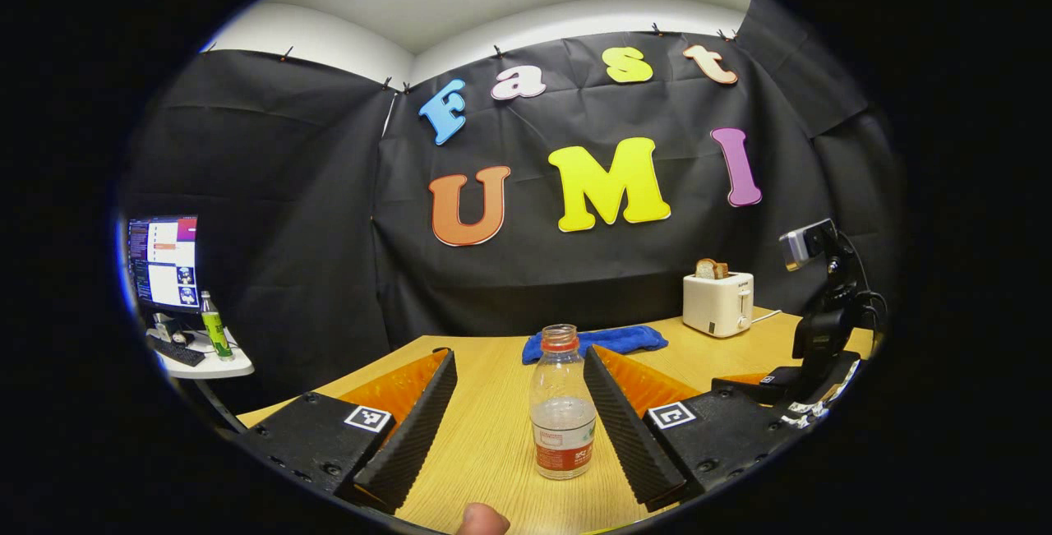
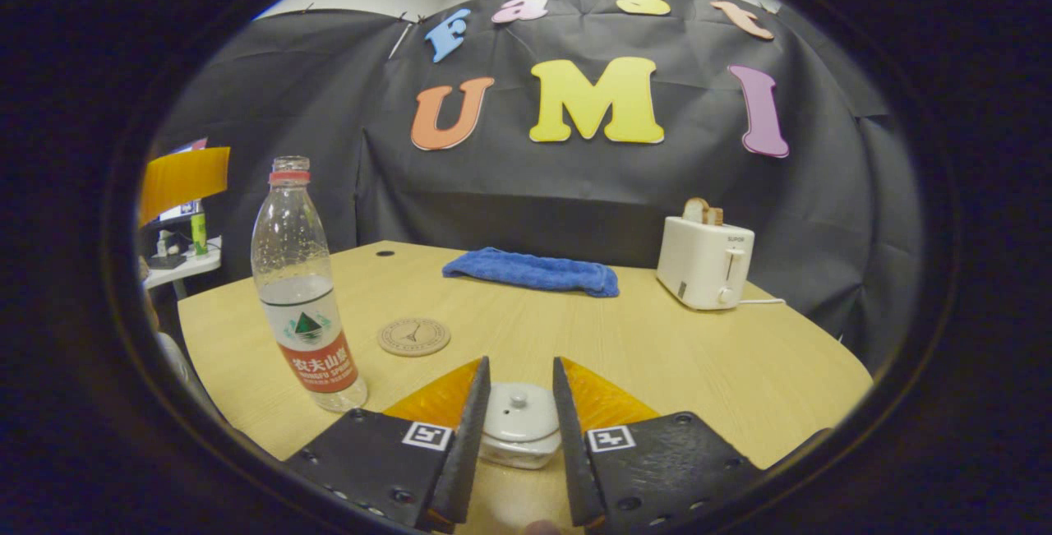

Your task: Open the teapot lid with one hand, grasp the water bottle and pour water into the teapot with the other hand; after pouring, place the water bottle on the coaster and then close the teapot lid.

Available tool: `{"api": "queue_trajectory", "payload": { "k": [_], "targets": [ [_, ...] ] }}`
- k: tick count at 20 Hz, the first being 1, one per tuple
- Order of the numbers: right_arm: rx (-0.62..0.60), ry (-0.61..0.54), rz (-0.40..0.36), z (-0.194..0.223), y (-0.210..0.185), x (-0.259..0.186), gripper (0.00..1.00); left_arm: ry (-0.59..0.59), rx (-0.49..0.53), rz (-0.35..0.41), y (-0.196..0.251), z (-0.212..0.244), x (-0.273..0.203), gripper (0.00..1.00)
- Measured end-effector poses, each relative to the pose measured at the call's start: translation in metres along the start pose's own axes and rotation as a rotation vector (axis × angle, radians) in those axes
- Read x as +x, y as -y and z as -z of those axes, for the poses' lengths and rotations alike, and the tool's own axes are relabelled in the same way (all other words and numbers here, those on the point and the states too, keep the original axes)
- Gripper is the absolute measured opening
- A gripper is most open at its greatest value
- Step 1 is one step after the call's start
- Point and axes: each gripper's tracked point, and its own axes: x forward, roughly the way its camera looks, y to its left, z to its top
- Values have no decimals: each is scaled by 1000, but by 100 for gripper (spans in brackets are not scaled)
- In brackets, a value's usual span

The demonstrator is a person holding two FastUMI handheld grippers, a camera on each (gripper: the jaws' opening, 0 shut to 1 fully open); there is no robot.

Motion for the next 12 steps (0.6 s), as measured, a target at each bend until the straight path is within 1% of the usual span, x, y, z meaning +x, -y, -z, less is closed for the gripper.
{"api": "queue_trajectory", "payload": {
  "k": [1,2,3,4,5,7,9,12],
  "targets": [
    [4,-2,-4,0,-2,1,40,0,-1,-1,-1,0,1,98],
    [2,0,10,-1,1,2,30,2,1,-3,-2,0,0,98],
    [0,6,16,-3,4,3,24,2,6,-7,-3,0,0,98],
    [0,-3,9,0,2,5,10,0,6,-9,-4,0,0,97],
    [-2,-4,2,-1,1,5,6,0,3,-8,-5,1,1,98],
    [1,-3,-8,2,0,7,6,-3,0,-9,-4,0,0,97],
    [-5,-3,-12,-1,1,5,0,-5,-4,-7,-3,2,2,97],
    [-8,1,-20,-2,0,8,0,-9,-7,-6,-3,3,3,98]
  ]
}}
